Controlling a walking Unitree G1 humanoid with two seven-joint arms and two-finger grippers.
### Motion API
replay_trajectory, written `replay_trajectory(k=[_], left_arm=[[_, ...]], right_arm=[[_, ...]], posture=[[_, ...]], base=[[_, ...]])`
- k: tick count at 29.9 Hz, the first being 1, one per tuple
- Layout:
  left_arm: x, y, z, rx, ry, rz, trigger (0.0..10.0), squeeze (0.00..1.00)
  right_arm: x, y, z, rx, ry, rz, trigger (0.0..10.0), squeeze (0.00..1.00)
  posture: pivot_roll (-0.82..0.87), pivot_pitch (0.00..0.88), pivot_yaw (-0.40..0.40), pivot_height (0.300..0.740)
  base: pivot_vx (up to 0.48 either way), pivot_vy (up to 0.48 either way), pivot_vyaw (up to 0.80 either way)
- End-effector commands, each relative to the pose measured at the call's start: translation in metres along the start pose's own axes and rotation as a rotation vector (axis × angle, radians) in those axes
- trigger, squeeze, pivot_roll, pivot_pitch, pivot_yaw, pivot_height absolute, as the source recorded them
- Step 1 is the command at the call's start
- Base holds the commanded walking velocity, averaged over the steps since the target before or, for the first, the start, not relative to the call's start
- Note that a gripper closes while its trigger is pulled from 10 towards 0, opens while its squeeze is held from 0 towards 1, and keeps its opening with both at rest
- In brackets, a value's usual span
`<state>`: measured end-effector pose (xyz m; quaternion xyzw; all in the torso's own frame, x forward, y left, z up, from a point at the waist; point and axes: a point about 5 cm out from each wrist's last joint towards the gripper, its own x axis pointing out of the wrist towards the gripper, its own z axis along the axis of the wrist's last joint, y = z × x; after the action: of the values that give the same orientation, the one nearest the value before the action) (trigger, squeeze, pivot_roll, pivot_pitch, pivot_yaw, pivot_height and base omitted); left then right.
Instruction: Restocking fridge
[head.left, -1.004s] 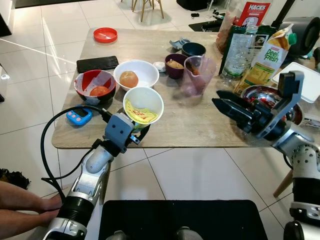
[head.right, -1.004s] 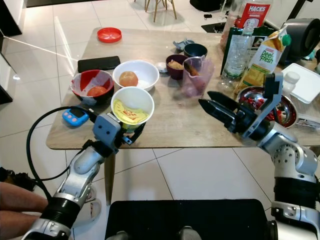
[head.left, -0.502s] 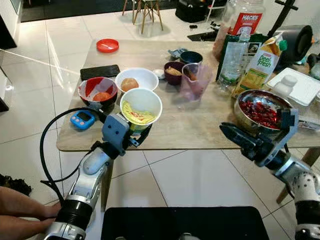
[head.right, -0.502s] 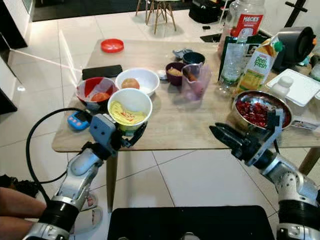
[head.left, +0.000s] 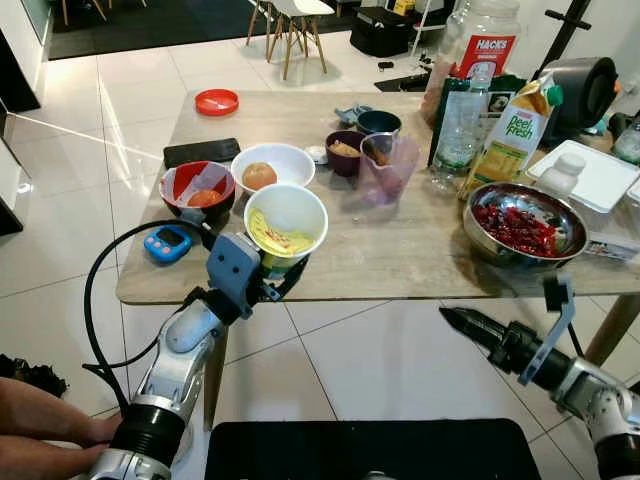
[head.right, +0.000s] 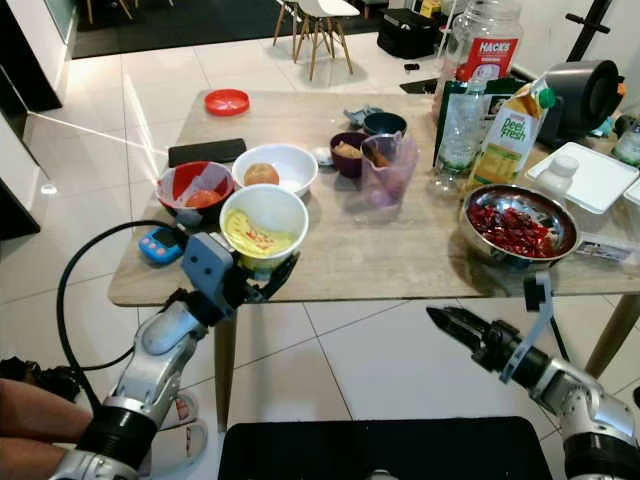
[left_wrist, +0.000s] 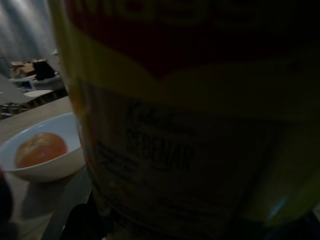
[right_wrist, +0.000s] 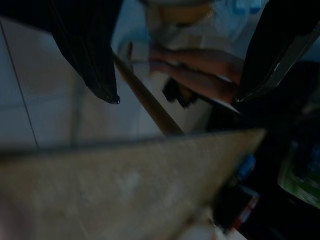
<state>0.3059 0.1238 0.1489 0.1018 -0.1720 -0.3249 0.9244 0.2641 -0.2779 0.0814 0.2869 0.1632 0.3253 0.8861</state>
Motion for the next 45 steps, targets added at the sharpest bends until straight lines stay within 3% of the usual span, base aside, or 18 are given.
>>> replay_trajectory(k=[1,18,22,31,39,43,45], left_arm=[[0.0,-0.005,0.0,-0.019,0.0,-0.019,10.0,0.0],[-0.005,-0.029,-0.012,-0.071,0.047,-0.146,10.0,0.0],[-0.007,-0.041,-0.016,-0.101,0.066,-0.221,10.0,0.0],[-0.013,-0.067,-0.025,-0.145,0.106,-0.355,10.0,0.0],[-0.019,-0.079,-0.039,-0.155,0.162,-0.396,10.0,0.0],[-0.033,-0.085,-0.06,-0.177,0.257,-0.389,10.0,0.0],[-0.052,-0.089,-0.082,-0.204,0.364,-0.361,10.0,0.0]], right_arm=[[-0.006,-0.004,-0.008,-0.007,0.047,-0.029,10.0,0.0],[-0.027,-0.026,-0.06,0.03,0.267,-0.207,10.0,0.0],[-0.031,-0.033,-0.076,0.001,0.344,-0.31,10.0,0.0],[-0.029,-0.04,-0.092,-0.047,0.409,-0.449,10.0,0.0],[-0.026,-0.044,-0.101,-0.099,0.442,-0.558,10.0,0.0],[-0.024,-0.045,-0.106,-0.118,0.443,-0.624,10.0,0.0],[-0.023,-0.045,-0.116,-0.122,0.458,-0.668,10.0,0.0]], posture=[[-0.05,0.086,-0.006,0.74],[-0.05,0.085,-0.006,0.74],[-0.05,0.083,-0.004,0.74],[-0.05,0.081,-0.003,0.74],[-0.05,0.072,-0.002,0.74],[-0.06,0.07,-0.004,0.74],[-0.06,0.068,-0.006,0.74]], base=[[0.0,0.0,0.0],[0.0,0.0,0.0],[0.0,0.0,0.0],[0.0,0.0,0.0],[0.0,0.0,0.0],[0.0,0.0,0.0],[0.0,0.0,0.0]])
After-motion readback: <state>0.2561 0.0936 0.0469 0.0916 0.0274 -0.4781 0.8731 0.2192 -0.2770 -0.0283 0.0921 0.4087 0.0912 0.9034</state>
